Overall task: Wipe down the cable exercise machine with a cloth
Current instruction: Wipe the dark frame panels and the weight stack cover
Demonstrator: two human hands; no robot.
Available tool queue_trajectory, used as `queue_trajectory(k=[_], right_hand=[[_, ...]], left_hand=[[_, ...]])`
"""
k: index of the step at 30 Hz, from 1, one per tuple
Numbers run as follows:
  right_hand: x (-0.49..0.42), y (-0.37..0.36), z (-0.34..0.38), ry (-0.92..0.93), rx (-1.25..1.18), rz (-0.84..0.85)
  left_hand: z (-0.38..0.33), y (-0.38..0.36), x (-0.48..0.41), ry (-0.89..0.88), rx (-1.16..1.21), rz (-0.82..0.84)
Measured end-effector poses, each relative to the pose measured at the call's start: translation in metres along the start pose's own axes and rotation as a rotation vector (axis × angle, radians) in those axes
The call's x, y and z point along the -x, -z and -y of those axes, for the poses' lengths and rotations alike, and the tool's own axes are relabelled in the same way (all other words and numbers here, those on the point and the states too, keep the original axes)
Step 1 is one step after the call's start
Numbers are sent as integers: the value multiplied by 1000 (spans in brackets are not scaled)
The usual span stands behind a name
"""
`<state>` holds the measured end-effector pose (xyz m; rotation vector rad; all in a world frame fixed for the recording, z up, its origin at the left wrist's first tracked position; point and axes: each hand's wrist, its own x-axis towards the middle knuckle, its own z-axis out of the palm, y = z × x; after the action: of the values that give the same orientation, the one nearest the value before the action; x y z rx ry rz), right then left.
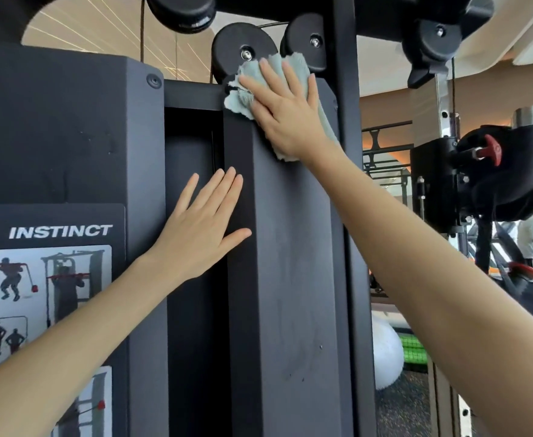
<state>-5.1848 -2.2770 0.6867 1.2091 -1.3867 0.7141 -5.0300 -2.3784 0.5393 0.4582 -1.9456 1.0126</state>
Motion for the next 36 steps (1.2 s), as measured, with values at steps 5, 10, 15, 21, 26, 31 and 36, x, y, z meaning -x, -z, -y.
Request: queue_trajectory(k=[5,10,15,21,26,31,36], right_hand=[[61,-16,4,89,12,-60],[87,-12,-17,99,-4,-11],[118,-29,6,26,14,-87],[252,-48,34,162,-30,7],[274,-45,30,239,-22,83],[193,-34,15,117,-2,-17],[210,-45,26,56,-2,-104]], left_hand=[[-7,-5,12,41,94,20],[-13,-5,25,-3,124,41],[-22,-9,41,26,202,55],[-39,-16,67,37,250,86],[-47,-15,76,3,222,112],[-42,-11,75,-14,218,123],[-41,-8,80,7,286,102]])
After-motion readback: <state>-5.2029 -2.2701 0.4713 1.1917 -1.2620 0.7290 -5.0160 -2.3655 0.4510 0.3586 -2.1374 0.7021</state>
